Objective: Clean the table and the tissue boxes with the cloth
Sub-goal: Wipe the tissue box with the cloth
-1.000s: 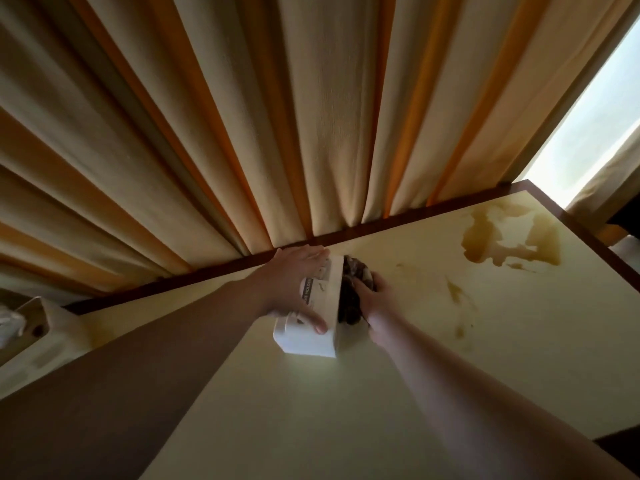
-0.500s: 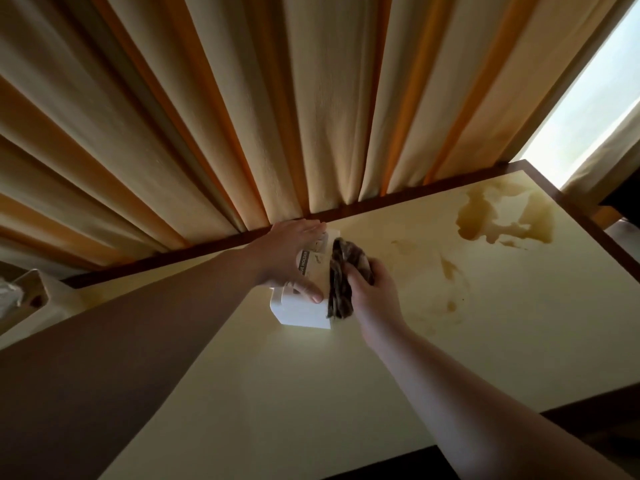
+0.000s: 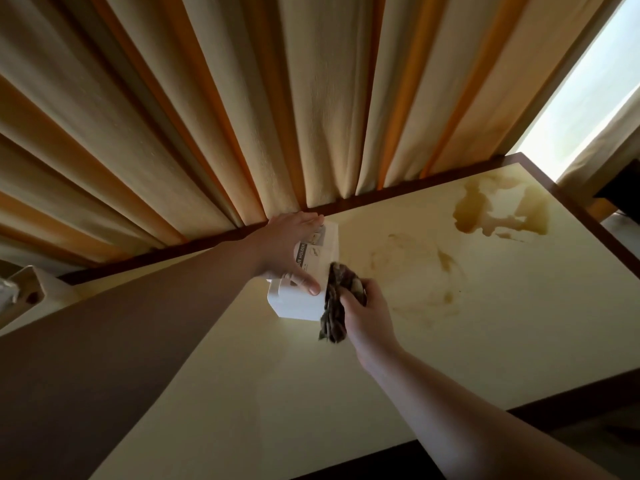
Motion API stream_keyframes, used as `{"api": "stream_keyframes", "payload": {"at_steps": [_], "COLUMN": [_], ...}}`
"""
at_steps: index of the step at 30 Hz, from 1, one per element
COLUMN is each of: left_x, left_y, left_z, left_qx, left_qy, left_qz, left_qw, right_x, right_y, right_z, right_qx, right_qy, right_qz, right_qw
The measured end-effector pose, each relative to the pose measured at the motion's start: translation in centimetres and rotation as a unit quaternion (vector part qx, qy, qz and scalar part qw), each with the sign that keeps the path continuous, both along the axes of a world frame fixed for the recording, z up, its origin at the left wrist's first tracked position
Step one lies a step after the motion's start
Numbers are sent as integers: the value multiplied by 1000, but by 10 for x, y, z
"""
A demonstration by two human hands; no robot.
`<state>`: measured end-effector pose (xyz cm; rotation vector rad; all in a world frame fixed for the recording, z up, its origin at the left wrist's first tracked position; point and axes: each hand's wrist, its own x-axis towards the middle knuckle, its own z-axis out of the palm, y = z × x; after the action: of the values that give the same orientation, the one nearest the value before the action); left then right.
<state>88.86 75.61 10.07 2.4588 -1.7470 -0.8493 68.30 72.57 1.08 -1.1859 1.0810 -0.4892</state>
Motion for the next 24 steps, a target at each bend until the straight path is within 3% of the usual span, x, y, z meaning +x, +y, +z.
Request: {"api": "stream_keyframes", "payload": {"at_steps": [5, 9, 16, 24], "left_x": [0, -2, -9, -10], "left_y": [1, 0, 1, -2], "left_z": [0, 2, 5, 11], "left_qx": [2, 3, -4, 2], "left_qy": [7, -3, -9, 4], "left_qz": [5, 2, 7, -3], "left_qw": [1000, 1000, 1000, 1000], "right_x": [47, 66, 26, -6], "right_y": [-59, -86, -48, -17], "right_z": [10, -16, -35, -12], "right_qx": [-5, 5, -51, -17], "right_qy": [-11, 53, 85, 49], "right_qz": [-17, 23, 105, 77], "right_qw": [1000, 998, 990, 996]}}
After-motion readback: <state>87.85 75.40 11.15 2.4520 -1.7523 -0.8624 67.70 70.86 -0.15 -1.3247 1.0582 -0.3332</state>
